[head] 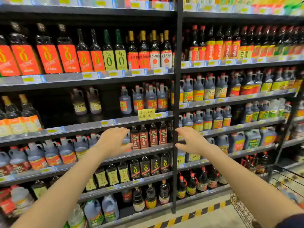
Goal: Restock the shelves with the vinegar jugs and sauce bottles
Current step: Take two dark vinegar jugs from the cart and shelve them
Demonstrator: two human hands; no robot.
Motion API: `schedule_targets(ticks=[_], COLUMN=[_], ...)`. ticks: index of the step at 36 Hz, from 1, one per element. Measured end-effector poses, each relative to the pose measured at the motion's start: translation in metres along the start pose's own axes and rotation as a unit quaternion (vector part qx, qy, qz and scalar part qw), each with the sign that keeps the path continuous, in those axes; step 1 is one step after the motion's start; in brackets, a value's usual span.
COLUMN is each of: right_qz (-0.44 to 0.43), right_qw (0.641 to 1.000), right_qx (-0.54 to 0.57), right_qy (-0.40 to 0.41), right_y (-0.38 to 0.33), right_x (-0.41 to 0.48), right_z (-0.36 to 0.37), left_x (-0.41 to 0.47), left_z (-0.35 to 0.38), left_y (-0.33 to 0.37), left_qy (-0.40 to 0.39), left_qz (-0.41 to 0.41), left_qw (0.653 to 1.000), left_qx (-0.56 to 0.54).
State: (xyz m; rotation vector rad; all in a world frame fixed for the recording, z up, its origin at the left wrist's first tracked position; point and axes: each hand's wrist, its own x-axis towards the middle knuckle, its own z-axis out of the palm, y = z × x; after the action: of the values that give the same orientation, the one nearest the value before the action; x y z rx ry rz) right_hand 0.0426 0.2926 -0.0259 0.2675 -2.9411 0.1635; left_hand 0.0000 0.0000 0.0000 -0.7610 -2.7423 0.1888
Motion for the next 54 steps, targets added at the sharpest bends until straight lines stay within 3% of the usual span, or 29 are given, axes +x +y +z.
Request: schedule_targets(ticks=[14,26,39,43,54], right_qz=[0.096,0.225,0.392,0.451,0.568], right_qw=[0.995,0.972,0.917,0.89,0.823], right_qx=[-0.033,-0.054,-0.06,-0.06,-0.027], right_qy=[-0.021,-0.037,-0.037,-0.034,0.005], right_y=[0.148,0.266,0.354,0.373,0.383], right_x=[-0.058,-0.133,-0.146,-0.155,-0.208], right_z=[-0.007,0.001,0.016,0.019,0.038], left_x=[0.114,0.203,0.338,0.372,0.401], left_z=[0.034,0.064,0.098,0.101,0.12], left_y=[0.144,0.286,0.387,0.42,0.51], left_qy=[0.018,0.011,0.015,0.022,0.024], left_qz=[0.114,0.257,0.422,0.486,0.594], left_qw=[0.992,0.963,0.903,0.87,0.797], left_qx=[-0.05,-0.083,-0.08,-0.077,-0.105])
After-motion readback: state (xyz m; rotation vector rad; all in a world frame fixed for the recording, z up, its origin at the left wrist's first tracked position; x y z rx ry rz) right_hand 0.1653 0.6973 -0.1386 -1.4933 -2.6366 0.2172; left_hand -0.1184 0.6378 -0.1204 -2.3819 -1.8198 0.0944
